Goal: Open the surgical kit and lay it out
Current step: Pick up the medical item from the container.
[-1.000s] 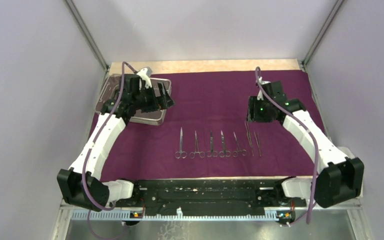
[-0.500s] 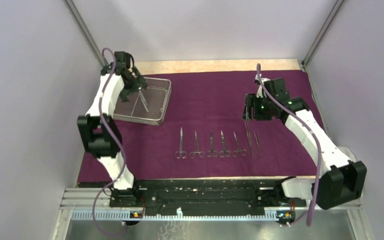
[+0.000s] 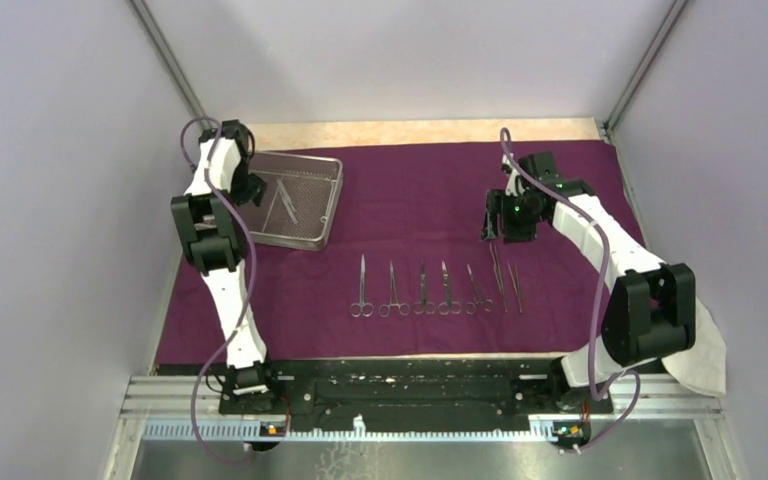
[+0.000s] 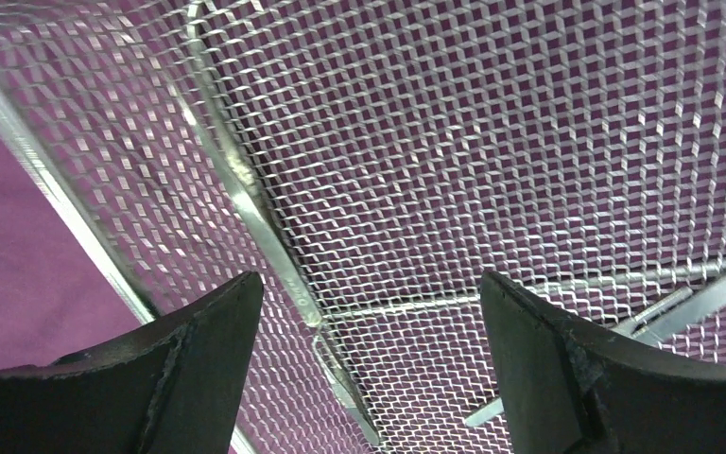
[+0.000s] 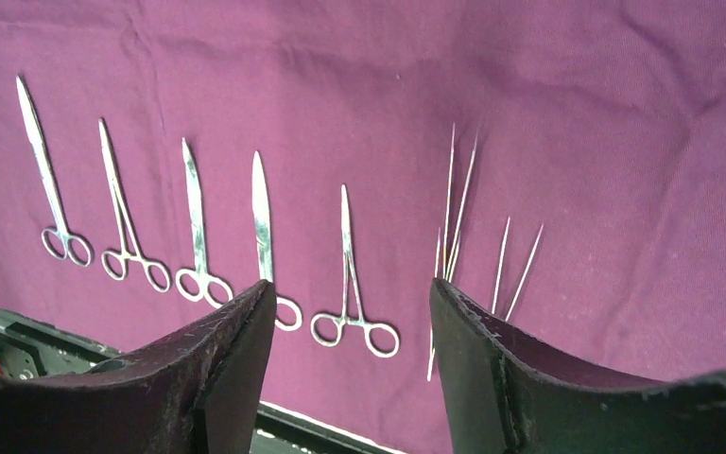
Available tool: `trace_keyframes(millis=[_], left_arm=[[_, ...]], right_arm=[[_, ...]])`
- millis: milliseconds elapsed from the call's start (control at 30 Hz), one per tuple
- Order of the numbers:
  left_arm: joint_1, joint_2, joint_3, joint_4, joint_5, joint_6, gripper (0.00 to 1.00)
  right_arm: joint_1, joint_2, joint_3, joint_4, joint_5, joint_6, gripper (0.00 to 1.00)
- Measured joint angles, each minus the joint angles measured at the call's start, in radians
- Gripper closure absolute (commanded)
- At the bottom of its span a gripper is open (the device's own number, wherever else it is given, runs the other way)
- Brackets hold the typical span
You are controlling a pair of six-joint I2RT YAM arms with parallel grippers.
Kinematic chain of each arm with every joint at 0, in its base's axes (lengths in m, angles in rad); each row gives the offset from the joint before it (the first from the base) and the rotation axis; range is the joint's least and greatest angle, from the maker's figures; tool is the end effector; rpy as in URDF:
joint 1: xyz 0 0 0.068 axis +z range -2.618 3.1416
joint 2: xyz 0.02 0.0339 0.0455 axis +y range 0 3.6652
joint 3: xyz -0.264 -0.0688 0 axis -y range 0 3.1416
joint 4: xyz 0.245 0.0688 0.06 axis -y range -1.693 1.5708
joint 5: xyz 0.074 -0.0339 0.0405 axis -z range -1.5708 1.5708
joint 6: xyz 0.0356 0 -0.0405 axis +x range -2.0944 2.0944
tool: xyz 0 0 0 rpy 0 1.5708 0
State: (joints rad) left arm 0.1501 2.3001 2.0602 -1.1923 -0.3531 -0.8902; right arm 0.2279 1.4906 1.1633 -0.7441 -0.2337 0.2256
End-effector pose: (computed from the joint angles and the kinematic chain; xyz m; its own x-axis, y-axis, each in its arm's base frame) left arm 0.4559 0.0814 0.2040 -0.4705 -0.8087 -0.3531 -0.8791 0.4642 0.1081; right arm 0.2925 0.0763 0.2593 -0.9068 0.0131 -0.4213 -0.1282 0.9436 0.3053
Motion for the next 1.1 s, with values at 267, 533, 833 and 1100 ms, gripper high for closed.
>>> trace_keyframes(millis=[267,533,833,1100], left_arm=[[0.046,0.000,-0.033,0.000,-0.004,-0.064,0.15],[0.073,0.000,-0.041,0.069,0.011,-0.085,0.14],[0.077,0.040,0.018,0.041,0.002,-0.105,0.03],[0.074,0.044,0.064,-0.100,-0.071,-0.168,0.01]], right_arm=[[-0.006,0.046,0.037,0.000,-0.020,-0.016,0.40],[-0.010,0.046,0.037,-0.004,-0.022,-0.016,0.41],[-0.013,0.045,0.037,-0.004,-0.022,-0.015,0.41],[-0.015,0.028,0.025,0.004,-0.042,-0.003,0.41]])
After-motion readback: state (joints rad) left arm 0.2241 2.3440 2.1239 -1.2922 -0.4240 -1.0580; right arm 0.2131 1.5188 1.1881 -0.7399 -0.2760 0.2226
